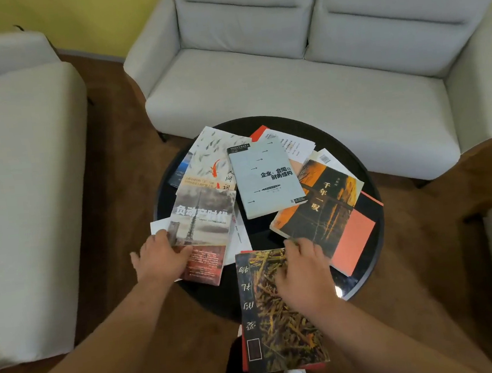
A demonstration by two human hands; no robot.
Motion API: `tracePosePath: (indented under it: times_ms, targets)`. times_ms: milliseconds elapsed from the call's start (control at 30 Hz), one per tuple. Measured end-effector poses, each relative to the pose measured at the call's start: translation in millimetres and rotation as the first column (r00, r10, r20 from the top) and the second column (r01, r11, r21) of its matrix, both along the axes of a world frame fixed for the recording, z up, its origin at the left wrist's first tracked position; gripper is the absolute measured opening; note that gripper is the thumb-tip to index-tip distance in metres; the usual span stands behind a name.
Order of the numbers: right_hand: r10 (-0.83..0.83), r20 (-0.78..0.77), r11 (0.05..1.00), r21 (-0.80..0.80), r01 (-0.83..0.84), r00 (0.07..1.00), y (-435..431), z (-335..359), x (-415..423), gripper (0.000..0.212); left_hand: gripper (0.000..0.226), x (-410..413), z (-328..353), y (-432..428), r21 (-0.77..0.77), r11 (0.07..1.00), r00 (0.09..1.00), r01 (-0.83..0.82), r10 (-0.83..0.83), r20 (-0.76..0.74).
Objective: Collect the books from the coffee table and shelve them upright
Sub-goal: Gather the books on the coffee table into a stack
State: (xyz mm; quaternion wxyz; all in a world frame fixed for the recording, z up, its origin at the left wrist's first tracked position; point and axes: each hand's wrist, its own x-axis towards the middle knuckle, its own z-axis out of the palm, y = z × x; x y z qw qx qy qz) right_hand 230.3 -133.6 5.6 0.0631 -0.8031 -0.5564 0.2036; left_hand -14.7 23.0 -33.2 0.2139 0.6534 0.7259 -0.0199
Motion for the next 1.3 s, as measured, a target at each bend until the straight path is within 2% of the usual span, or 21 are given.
tracePosePath:
  times_ms: [67,133,200,300,367,400,467,533,600,700,800,900,933,1067,1133,1200,1233,1267,1300]
  targets:
    - [0.214,-0.014,0.975,-0.054,-0.214,0.977,12,-4,-6,0.063,0.078,-9,-5,16,-0.026,0.994,0.994,0.102,-0.101,0.039]
    - [0.355,-0.014,0.924,-0.146,-0.354,0.935,20,-11,-7,0.073,0.098,-16,-5,29,-0.077,0.981,0.983,0.177,-0.172,0.068]
    - [0.397,0.012,0.902,-0.194,-0.387,0.918,17,-23,-3,0.078,0.108,-20,-5,43,-0.154,0.962,0.973,0.227,-0.217,0.077]
    - [0.389,0.043,0.903,-0.217,-0.372,0.92,4,-33,0,0.081,0.105,-17,1,58,-0.217,0.928,0.951,0.301,-0.31,-0.003]
    - [0.389,0.041,0.901,-0.225,-0.371,0.92,3,-35,0,0.085,0.105,-14,5,65,-0.295,0.909,0.945,0.296,-0.323,-0.045]
    - [0.391,0.044,0.9,-0.225,-0.372,0.919,3,-35,0,0.083,0.107,-14,7,68,-0.343,0.901,0.954,0.264,-0.297,-0.046]
    - [0.392,0.058,0.901,-0.228,-0.37,0.918,5,-36,0,0.078,0.11,-20,14,71,-0.457,0.869,0.981,0.191,-0.181,0.067]
    - [0.391,0.063,0.901,-0.231,-0.368,0.918,5,-36,0,0.077,0.083,-29,23,66,-0.561,0.811,0.972,0.165,-0.036,0.234]
    - [0.393,0.062,0.899,-0.234,-0.37,0.917,4,-35,0,0.077,0.052,-35,32,55,-0.614,0.772,0.948,0.166,0.047,0.315]
    - [0.392,0.062,0.901,-0.227,-0.37,0.918,5,-34,0,0.078,0.034,-42,43,31,-0.599,0.784,0.867,0.162,0.177,0.465]
    - [0.393,0.061,0.902,-0.219,-0.372,0.917,5,-33,0,0.077,0.039,-55,56,7,-0.575,0.806,0.759,0.14,0.286,0.585]
    - [0.403,0.069,0.898,-0.222,-0.379,0.913,4,-33,0,0.077,0.074,-70,66,-9,-0.516,0.851,0.657,0.095,0.335,0.675]
    - [0.404,0.068,0.898,-0.221,-0.381,0.912,4,-32,0,0.077,0.078,-75,70,-14,-0.502,0.862,0.633,0.073,0.349,0.691]
    - [0.4,0.043,0.892,-0.247,-0.378,0.915,6,-24,0,0.077,0.064,-83,88,-43,-0.467,0.884,0.517,-0.037,0.417,0.748]
    - [0.322,-0.057,0.931,-0.162,-0.327,0.945,9,-12,-7,0.074,0.045,-77,94,-61,-0.476,0.873,0.453,-0.109,0.47,0.757]
    - [0.13,-0.319,0.991,0.062,-0.117,0.939,12,11,-22,0.054,0.04,-63,97,-79,-0.453,0.881,0.432,-0.137,0.465,0.772]
    - [0.032,-0.506,0.994,0.107,0.026,0.862,14,24,-29,0.041,0.037,-52,98,-89,-0.439,0.888,0.446,-0.138,0.451,0.773]
    - [-0.056,-0.673,0.991,0.055,0.125,0.738,15,37,-34,0.037,0.031,-40,98,-98,-0.428,0.894,0.467,-0.131,0.437,0.769]
    - [-0.116,-0.767,0.988,-0.021,0.155,0.631,15,49,-37,0.043,0.026,-30,96,-108,-0.419,0.898,0.475,-0.136,0.431,0.768]
